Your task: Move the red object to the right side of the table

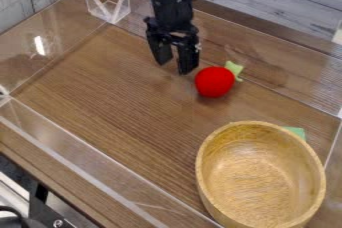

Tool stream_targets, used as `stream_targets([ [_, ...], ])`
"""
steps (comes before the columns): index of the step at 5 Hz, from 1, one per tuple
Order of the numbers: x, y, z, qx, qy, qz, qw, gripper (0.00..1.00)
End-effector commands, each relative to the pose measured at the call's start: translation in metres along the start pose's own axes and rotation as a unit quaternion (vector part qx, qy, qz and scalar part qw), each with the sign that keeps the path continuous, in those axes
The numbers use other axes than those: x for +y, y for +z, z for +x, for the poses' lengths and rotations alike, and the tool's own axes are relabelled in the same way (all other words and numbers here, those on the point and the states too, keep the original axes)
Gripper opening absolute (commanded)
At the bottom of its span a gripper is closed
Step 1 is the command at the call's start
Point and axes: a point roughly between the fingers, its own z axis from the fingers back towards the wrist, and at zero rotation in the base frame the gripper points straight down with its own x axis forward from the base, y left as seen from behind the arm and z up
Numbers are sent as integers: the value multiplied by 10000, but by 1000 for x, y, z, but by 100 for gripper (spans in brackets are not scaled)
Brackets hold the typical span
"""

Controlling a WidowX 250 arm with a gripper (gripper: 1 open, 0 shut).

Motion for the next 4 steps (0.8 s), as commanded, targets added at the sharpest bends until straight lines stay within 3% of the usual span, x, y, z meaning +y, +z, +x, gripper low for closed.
stream_targets([
  [1, -9, 4, 8, -271, -51, 125, 9995, 100],
  [3, -27, -9, 26, -379, 228, 159, 9989, 100],
  [4, -25, -8, 27, -388, 165, 177, 9990, 100],
])
